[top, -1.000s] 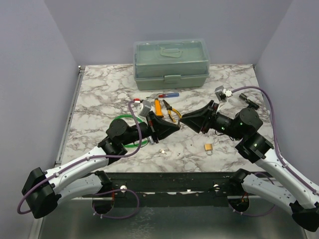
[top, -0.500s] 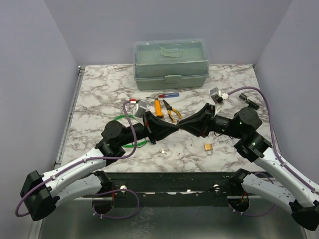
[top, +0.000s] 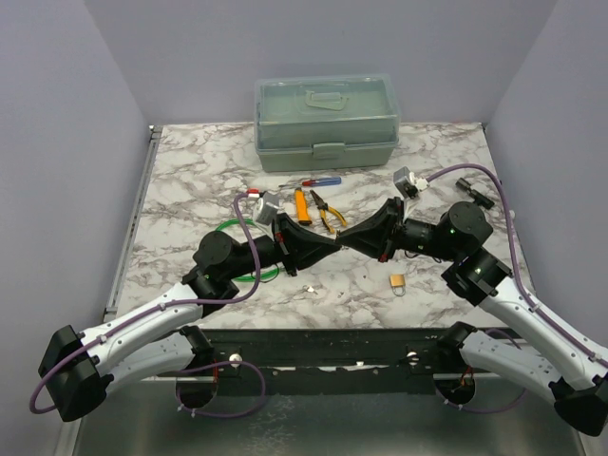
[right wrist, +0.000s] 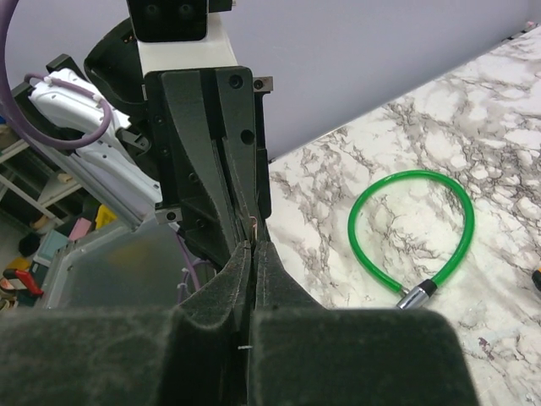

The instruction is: Unlock with the key

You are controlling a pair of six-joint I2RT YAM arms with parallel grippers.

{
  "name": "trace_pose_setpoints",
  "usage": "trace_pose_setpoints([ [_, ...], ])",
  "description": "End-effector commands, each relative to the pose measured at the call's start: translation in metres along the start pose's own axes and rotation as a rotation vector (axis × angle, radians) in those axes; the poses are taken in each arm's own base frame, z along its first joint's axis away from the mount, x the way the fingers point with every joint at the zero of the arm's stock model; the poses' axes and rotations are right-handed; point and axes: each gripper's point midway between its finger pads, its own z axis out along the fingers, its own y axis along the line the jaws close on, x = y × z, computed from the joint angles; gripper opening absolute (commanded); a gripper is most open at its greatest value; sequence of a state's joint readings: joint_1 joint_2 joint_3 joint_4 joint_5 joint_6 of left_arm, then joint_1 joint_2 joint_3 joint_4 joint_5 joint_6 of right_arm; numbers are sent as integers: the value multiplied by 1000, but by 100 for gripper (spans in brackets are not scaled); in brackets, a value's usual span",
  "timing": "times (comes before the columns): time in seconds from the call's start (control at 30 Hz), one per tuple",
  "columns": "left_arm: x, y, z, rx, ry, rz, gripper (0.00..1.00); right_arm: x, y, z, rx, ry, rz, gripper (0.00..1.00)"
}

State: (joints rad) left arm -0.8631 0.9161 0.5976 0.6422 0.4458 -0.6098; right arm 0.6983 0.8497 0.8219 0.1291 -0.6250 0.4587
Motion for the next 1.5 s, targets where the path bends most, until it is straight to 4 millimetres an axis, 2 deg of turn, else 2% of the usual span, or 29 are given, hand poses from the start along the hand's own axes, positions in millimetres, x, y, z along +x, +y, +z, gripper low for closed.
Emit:
trace_pose_setpoints([
  [0.0,-11,-7,0,24,-50,20,0,20,6,0,-69,58,-4,1],
  [0.13,-10,-1,0,-3,-58,16,2,25,11,-2,-108,58,-16,1],
  [0.53,1,8,-6,-39,-35,14,34,28,6,-6,-81,27,-28,1],
  [0.67,3,11,-8,-58,-23,24,36,27,3,-6,-65,18,-36,0],
  [0.87,11,11,-14,-79,46,51,58,30,0,-7,-48,29,-50,0],
  [0.97,16,6,-20,-77,137,83,63,36,-2,-9,-42,60,-55,0],
  [1.07,17,-3,-25,-61,219,105,65,38,3,-10,-69,91,-64,0],
  [1.27,1,-7,-26,-105,236,120,60,44,17,-11,-158,155,-65,0],
  [1.47,11,-6,-15,-70,278,69,52,50,24,-10,-229,194,-49,1],
])
